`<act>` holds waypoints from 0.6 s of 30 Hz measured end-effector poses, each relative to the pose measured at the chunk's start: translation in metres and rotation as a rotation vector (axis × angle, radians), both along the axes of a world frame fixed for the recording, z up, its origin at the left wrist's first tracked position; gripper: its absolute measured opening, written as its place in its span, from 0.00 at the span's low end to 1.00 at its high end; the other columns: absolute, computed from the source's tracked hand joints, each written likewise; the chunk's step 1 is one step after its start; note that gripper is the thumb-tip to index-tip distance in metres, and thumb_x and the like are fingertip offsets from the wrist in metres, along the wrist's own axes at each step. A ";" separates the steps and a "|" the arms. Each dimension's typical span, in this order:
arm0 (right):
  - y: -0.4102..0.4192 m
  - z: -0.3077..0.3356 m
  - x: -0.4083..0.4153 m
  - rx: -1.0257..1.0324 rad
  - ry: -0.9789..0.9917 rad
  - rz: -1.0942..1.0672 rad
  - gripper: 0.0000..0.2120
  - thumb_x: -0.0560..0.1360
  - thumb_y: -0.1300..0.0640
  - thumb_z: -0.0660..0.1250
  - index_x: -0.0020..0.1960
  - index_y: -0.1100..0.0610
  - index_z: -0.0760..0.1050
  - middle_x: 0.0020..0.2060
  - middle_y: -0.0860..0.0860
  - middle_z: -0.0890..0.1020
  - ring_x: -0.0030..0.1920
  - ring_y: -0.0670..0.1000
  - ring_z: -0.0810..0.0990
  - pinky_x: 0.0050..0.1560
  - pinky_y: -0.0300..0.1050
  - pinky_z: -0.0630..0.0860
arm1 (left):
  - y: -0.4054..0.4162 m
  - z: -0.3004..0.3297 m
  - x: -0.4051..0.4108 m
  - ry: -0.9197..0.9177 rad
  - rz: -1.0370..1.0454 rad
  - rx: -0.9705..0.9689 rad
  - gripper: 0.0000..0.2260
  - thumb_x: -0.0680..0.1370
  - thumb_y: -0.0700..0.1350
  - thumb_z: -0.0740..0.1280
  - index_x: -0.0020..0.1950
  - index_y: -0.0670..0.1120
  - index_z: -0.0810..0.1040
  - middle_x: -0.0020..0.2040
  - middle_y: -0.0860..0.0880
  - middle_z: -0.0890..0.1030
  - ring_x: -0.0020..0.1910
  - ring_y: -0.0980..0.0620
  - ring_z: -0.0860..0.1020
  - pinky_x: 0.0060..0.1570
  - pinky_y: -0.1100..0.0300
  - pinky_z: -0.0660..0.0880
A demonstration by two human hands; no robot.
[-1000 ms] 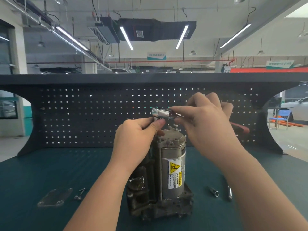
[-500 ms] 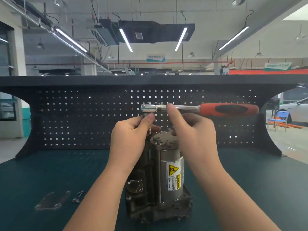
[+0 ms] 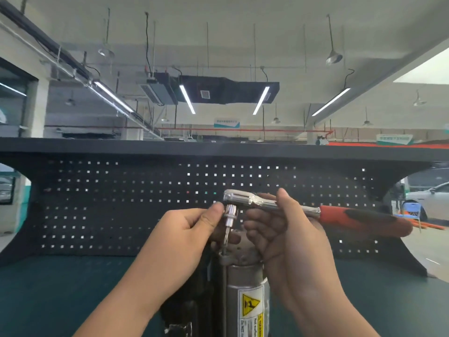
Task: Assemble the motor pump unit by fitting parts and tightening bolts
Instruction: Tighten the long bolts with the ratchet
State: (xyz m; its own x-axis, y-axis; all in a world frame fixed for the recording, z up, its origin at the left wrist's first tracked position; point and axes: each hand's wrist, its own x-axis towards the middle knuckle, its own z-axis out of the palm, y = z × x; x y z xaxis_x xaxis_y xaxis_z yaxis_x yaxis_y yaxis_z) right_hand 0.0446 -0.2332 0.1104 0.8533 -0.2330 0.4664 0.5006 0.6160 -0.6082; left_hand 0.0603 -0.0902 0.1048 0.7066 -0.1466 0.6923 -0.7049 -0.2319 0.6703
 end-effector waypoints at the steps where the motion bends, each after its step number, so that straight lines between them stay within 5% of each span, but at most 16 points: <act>1: -0.001 0.001 0.001 0.009 -0.002 0.025 0.12 0.79 0.55 0.63 0.43 0.62 0.77 0.29 0.59 0.82 0.26 0.52 0.80 0.25 0.39 0.75 | 0.000 0.000 0.001 0.006 -0.004 0.000 0.17 0.72 0.64 0.56 0.43 0.61 0.84 0.39 0.57 0.86 0.42 0.58 0.84 0.40 0.72 0.74; 4: -0.004 0.001 0.003 0.019 -0.003 0.072 0.11 0.79 0.55 0.63 0.43 0.62 0.75 0.29 0.59 0.82 0.26 0.51 0.80 0.26 0.38 0.76 | 0.000 0.000 0.002 0.000 0.021 0.036 0.15 0.78 0.59 0.56 0.45 0.61 0.83 0.39 0.57 0.86 0.43 0.57 0.83 0.42 0.68 0.74; 8: -0.004 0.001 0.003 -0.006 -0.029 0.076 0.11 0.79 0.56 0.63 0.42 0.61 0.76 0.29 0.58 0.82 0.26 0.51 0.80 0.27 0.38 0.77 | -0.001 0.001 0.000 0.007 0.014 0.028 0.16 0.79 0.56 0.60 0.42 0.54 0.85 0.37 0.56 0.86 0.39 0.61 0.83 0.34 0.78 0.71; 10: -0.004 0.001 0.002 -0.038 -0.046 0.053 0.11 0.79 0.56 0.63 0.41 0.61 0.77 0.29 0.58 0.82 0.27 0.51 0.80 0.28 0.39 0.78 | -0.002 0.001 -0.003 -0.012 0.018 0.050 0.18 0.74 0.61 0.61 0.41 0.52 0.86 0.37 0.53 0.86 0.40 0.57 0.84 0.40 0.70 0.76; 13: -0.003 0.002 0.000 -0.102 -0.085 -0.008 0.12 0.80 0.57 0.62 0.41 0.60 0.77 0.29 0.57 0.82 0.28 0.50 0.80 0.30 0.39 0.78 | -0.001 0.001 -0.002 -0.044 0.071 0.089 0.33 0.70 0.69 0.57 0.47 0.42 0.84 0.42 0.39 0.84 0.48 0.40 0.82 0.55 0.45 0.76; 18: -0.001 0.005 -0.006 -0.242 -0.217 -0.132 0.11 0.80 0.59 0.63 0.41 0.60 0.79 0.28 0.57 0.82 0.29 0.52 0.81 0.30 0.40 0.77 | -0.004 -0.001 -0.002 0.001 0.209 0.064 0.52 0.67 0.79 0.38 0.50 0.36 0.81 0.41 0.39 0.84 0.48 0.44 0.82 0.56 0.46 0.75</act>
State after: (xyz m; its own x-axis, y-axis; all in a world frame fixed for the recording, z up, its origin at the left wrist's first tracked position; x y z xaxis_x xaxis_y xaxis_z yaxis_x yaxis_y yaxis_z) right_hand 0.0386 -0.2339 0.1152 0.6980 -0.1957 0.6888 0.7002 0.3883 -0.5992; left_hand 0.0581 -0.0943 0.1041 0.7270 -0.0405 0.6854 -0.6362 -0.4151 0.6503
